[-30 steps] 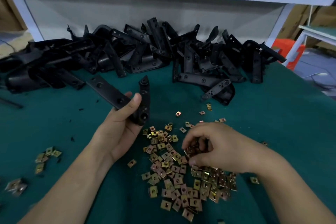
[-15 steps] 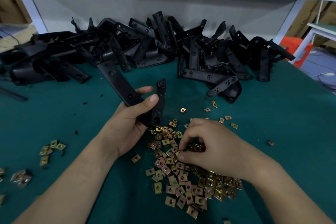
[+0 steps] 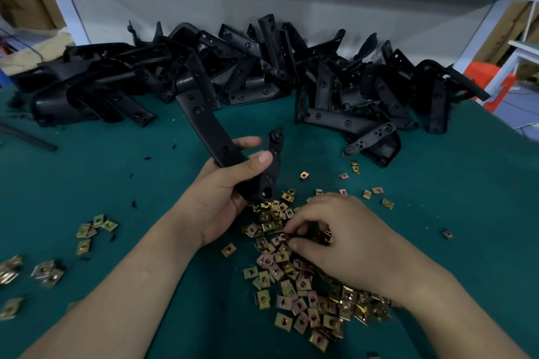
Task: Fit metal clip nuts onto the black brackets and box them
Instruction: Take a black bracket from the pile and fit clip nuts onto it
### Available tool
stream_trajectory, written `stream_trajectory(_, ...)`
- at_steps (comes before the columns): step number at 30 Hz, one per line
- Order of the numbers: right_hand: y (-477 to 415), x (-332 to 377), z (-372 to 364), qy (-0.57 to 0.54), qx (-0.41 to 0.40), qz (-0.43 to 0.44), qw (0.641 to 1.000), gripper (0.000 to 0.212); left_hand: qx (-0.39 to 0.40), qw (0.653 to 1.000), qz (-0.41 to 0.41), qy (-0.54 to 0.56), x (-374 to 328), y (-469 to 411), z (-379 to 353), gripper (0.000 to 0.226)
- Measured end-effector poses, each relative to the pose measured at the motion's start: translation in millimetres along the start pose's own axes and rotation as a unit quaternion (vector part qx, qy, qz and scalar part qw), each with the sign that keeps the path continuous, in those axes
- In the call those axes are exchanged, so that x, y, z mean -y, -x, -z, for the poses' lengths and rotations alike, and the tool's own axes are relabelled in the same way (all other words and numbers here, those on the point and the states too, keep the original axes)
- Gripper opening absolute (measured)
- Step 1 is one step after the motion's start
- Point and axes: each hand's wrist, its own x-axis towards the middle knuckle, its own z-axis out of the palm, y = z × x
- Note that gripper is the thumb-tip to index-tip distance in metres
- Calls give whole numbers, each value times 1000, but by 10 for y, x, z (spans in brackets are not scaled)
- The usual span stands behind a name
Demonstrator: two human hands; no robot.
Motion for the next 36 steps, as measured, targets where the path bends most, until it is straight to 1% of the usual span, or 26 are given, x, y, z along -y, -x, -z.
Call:
stream_trajectory(2,6,8,-1,-3,-6,1,1000,10,1,1000,0,0,2,-1,2,53)
stream_trajectory(4,9,18,3,-35,-17,-4,999,7,3,1000,1,3,2,-2,0,52)
stream_trajectory(9,-4,47,7,-118,-26,-26,992,12,5,1000,5,8,8,-6,6,43)
stream_trajectory(12,1,55,30,-138,-48,-45,988,16,9,1000,8,6,-2,3,10,36)
stream_trajectory(14,-16,76,56,-183,-65,-50,980,17,17,1000,11,0,-9,15,10,32)
stream_trajectory(16,-35,98,81,-261,-96,-63,958,17,37,999,15,-7,-9,30,3,24)
stream_trajectory(19,-62,127,80,-396,-132,-102,903,17,93,995,20,-7,3,51,-2,14)
stream_trajectory(22,-81,160,62,-492,-153,-119,848,15,147,989,33,-15,6,73,-4,22)
stream_trajectory(25,-79,205,58,-560,-159,-109,806,25,178,983,47,-16,-3,91,-2,39)
stream_trajectory(27,-77,221,55,-584,-163,-103,789,24,186,981,48,-21,-7,93,-2,42)
stream_trajectory(30,-82,221,60,-617,-175,-103,761,22,200,978,47,-21,-14,99,-8,39)
stream_trajectory(36,-82,236,79,-643,-161,-96,743,18,209,977,46,-18,-8,95,-1,38)
